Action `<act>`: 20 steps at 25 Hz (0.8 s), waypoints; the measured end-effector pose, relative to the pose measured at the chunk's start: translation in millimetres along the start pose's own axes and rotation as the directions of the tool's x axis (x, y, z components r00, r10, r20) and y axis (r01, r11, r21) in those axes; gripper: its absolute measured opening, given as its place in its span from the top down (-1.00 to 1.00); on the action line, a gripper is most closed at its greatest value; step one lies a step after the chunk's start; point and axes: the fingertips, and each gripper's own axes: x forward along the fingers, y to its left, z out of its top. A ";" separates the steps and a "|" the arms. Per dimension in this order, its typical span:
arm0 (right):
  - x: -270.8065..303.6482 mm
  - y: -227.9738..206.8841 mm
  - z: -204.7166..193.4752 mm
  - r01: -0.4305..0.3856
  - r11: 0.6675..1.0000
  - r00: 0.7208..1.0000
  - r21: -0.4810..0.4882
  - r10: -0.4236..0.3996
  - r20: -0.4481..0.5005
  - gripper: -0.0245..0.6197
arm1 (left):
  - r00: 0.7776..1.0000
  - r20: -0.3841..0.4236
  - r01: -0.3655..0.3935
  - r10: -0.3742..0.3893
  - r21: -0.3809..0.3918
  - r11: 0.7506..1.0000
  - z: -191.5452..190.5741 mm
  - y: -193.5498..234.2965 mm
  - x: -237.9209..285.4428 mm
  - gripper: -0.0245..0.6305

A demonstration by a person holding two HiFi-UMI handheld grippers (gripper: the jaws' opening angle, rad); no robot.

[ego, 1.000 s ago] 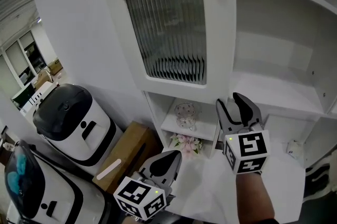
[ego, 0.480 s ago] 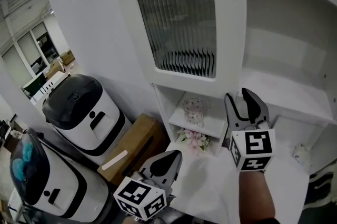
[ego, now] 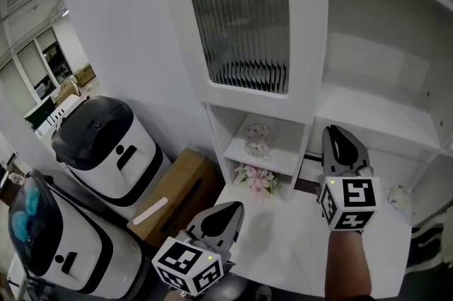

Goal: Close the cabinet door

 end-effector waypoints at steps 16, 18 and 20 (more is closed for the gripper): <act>-116.3 146.1 13.0 -0.222 0.923 0.972 0.316 0.235 -0.004 0.90 | 0.985 0.002 0.174 -0.174 0.011 0.985 -2.1 6.0 -97.0 0.91; -130.6 163.6 13.3 -0.210 0.928 0.974 0.309 0.226 -0.018 0.90 | 0.981 0.005 0.193 -0.193 0.014 0.981 -2.4 7.1 -113.8 0.91; -145.0 180.3 15.6 -0.199 0.933 0.976 0.299 0.216 -0.026 0.90 | 0.978 0.012 0.210 -0.210 0.021 0.978 -1.2 7.9 -131.0 0.91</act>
